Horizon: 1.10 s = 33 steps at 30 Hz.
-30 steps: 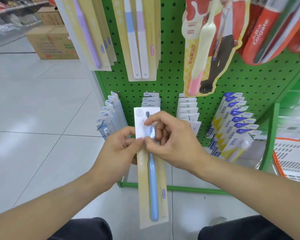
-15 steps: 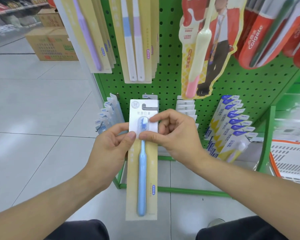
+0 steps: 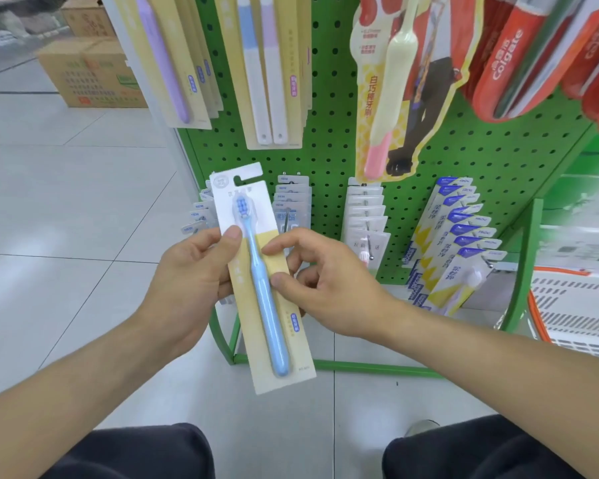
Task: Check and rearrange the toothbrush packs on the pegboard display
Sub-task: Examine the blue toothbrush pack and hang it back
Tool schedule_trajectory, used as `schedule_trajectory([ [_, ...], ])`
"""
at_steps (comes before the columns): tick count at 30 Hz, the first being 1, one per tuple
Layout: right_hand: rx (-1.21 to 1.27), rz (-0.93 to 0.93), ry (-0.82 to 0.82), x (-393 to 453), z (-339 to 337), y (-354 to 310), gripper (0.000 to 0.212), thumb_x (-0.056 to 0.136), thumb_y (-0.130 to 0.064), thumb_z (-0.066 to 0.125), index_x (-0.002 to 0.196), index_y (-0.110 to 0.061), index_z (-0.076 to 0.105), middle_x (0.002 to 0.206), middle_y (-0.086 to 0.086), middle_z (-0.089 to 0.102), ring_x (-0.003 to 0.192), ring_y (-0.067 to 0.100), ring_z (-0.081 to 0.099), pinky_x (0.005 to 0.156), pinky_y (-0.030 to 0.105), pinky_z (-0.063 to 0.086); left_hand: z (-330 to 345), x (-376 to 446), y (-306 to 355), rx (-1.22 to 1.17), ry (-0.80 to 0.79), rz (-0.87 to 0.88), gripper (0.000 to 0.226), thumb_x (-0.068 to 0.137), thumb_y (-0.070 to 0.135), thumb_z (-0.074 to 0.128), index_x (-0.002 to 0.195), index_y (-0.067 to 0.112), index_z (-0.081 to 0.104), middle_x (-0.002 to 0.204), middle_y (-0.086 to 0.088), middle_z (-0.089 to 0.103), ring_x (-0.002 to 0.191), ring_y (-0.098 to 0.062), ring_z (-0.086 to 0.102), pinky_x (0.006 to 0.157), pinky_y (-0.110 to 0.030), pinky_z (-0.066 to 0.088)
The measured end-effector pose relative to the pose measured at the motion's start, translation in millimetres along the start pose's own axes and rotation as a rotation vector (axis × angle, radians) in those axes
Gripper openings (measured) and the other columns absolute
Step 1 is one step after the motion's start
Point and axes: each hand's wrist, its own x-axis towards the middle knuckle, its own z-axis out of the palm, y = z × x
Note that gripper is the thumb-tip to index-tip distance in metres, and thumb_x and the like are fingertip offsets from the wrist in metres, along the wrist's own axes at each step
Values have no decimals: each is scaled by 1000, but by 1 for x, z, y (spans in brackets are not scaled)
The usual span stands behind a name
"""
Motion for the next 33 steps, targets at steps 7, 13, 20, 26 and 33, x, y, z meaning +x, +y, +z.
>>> schedule_trajectory([
  [7,52,11,-38,2,-3,-4,18,95,-22,69,110,-28,61,89,18,51,55,32,48,52,33,44,2,-5,-3,15,24,67,16,88,17,65,99,6,69,82,-11,78,67,-21,73,61,-29,61],
  [13,18,20,-52,0,-3,-4,33,87,-18,78,114,-26,61,88,11,55,50,20,50,50,23,42,-4,-8,-2,98,-78,13,20,97,14,58,113,4,63,92,-18,77,77,-28,76,70,-34,63],
  [20,45,45,-34,3,-10,0,43,81,-28,82,118,-32,61,101,15,64,74,40,66,71,47,58,-9,-16,-6,190,-203,-31,20,94,4,63,114,3,60,94,-16,78,82,-32,76,64,-33,62],
  [26,-4,106,-226,1,-11,-4,79,73,-9,90,135,-38,50,114,9,55,97,32,70,77,54,61,-14,-15,-8,154,-126,9,25,94,2,63,119,2,60,96,-14,78,83,-30,76,64,-33,62],
  [33,-10,138,-291,0,-11,-8,100,63,-1,93,141,-41,45,119,11,56,93,33,71,72,46,63,-19,-16,-9,144,-140,22,31,91,-2,65,121,3,58,101,-13,77,89,-30,76,73,-37,63],
])
